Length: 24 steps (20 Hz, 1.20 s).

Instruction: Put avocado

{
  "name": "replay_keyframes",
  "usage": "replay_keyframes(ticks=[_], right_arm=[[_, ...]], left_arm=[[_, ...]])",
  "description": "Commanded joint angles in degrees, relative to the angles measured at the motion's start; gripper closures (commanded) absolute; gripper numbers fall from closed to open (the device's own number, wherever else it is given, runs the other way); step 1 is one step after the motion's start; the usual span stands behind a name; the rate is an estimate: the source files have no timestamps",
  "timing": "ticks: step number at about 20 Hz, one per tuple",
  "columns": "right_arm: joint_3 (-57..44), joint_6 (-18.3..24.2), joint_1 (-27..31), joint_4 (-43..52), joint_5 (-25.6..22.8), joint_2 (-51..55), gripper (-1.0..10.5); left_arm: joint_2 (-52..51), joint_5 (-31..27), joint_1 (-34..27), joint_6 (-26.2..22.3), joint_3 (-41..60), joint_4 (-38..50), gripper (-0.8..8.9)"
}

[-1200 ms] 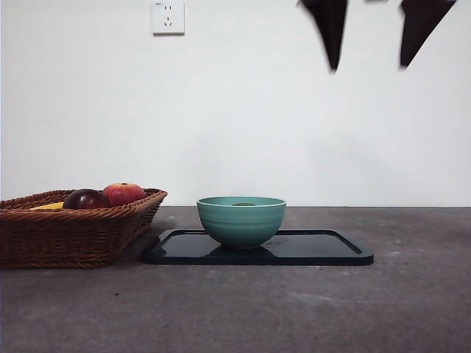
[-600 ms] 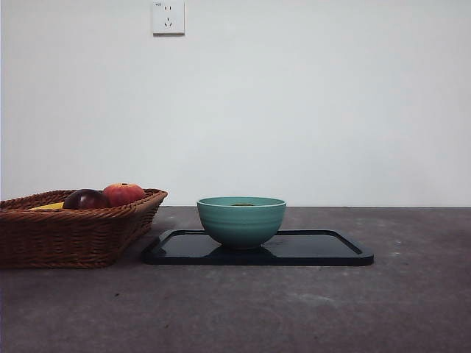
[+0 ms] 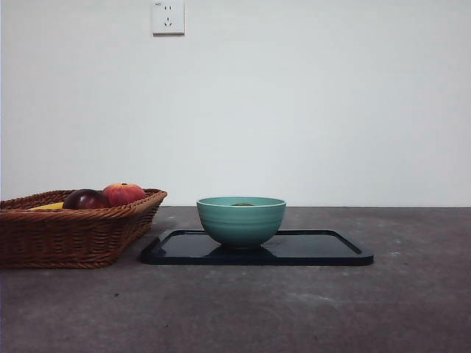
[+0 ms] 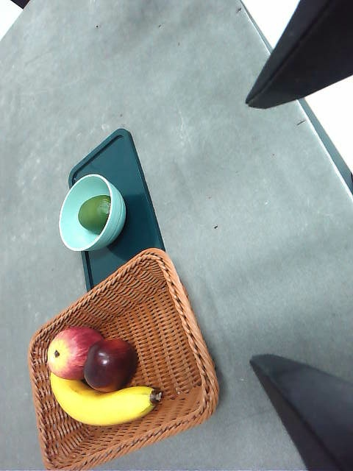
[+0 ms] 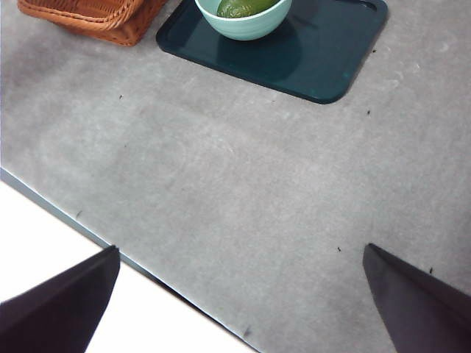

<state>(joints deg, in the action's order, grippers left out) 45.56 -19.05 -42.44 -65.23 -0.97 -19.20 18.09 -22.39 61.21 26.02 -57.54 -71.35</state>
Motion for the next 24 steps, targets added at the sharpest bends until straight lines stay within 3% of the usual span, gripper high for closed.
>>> replay_keyframes(ticks=[1,12,13,14,16,24], right_arm=[[0.4,-1.4,-0.6,1.0,0.1,1.1,3.5],[0.4,-2.9,-0.6,5.4,0.1,1.2,3.5],[0.4,-2.9,-0.6,5.4,0.1,1.2,3.8],[0.4,-2.9,-0.6,5.4,0.1,1.2,5.0],[0.4,-2.9,-0.6,5.5,0.1,1.2,9.6],[0.4,-2.9,-0.6,6.1,-0.1,1.2,9.3]], left_arm=[[0.1,-0.1,0.6,-0.9,-0.5,0.6,2.54],[0.1,-0.1,0.6,-0.9,-0.5,0.6,2.79],[0.1,-0.1,0.6,-0.9,-0.5,0.6,3.58],[0.1,-0.1,0.6,-0.9,-0.5,0.6,4.88],[0.1,-0.1,0.6,-0.9,-0.5,0.6,8.23],[0.1,-0.1,0.6,-0.9,-0.5,0.6,7.95]])
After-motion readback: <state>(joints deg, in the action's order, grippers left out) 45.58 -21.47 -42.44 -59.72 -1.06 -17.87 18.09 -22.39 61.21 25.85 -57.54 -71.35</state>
